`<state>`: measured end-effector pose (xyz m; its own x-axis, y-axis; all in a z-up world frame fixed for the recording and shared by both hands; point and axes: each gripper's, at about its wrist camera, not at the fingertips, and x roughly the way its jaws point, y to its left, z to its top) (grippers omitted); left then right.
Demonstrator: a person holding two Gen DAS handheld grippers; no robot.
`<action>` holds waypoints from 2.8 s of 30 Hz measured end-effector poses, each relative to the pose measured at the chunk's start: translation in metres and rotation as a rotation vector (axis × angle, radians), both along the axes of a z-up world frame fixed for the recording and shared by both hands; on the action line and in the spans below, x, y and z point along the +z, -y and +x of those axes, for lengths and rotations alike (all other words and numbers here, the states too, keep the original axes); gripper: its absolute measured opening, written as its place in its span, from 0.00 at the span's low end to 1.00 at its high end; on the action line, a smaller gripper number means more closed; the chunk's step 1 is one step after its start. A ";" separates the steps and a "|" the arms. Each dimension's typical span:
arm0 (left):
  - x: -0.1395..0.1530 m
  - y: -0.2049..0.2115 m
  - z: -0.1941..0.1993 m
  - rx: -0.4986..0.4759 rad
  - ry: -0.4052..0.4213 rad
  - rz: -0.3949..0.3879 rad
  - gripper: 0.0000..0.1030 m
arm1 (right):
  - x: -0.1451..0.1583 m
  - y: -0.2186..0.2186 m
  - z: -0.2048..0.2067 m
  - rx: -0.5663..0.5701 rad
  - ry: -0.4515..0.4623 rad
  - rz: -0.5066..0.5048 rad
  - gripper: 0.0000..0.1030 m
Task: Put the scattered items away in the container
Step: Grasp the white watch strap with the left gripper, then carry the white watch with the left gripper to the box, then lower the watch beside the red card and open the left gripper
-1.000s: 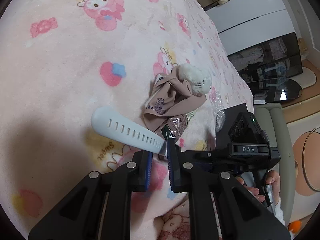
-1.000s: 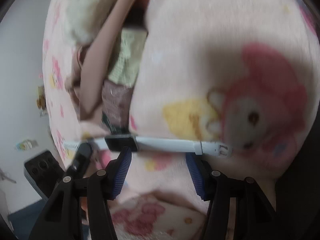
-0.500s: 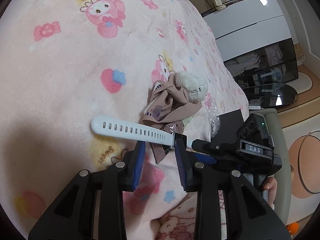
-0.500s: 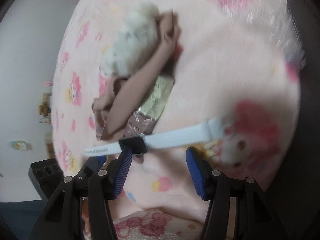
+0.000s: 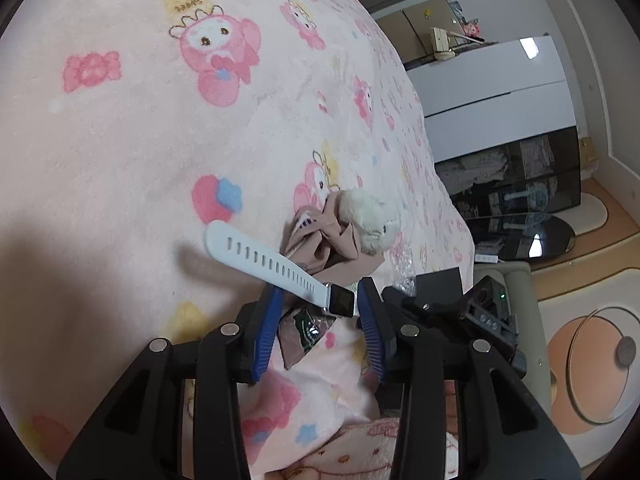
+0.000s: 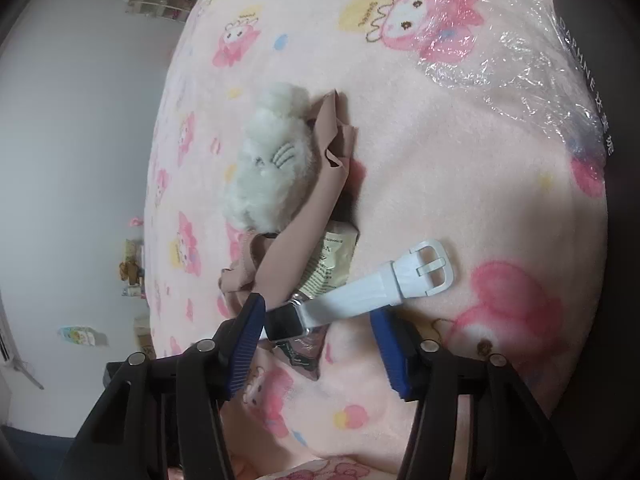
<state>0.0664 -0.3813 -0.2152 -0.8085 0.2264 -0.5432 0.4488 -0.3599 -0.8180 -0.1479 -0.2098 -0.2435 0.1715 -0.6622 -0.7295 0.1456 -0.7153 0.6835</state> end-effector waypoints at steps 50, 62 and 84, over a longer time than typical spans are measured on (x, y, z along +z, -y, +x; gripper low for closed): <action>0.128 -0.270 -0.175 -0.690 -0.114 -0.316 0.01 | 0.149 -0.363 -0.005 -0.213 -0.499 0.173 0.04; 0.097 -0.298 -0.188 -0.743 0.026 -0.421 0.07 | 0.112 -0.375 -0.005 -0.138 -0.469 0.410 0.11; 0.096 -0.362 -0.233 -0.838 0.097 -0.586 0.13 | 0.101 -0.355 -0.047 -0.076 -0.447 0.447 0.29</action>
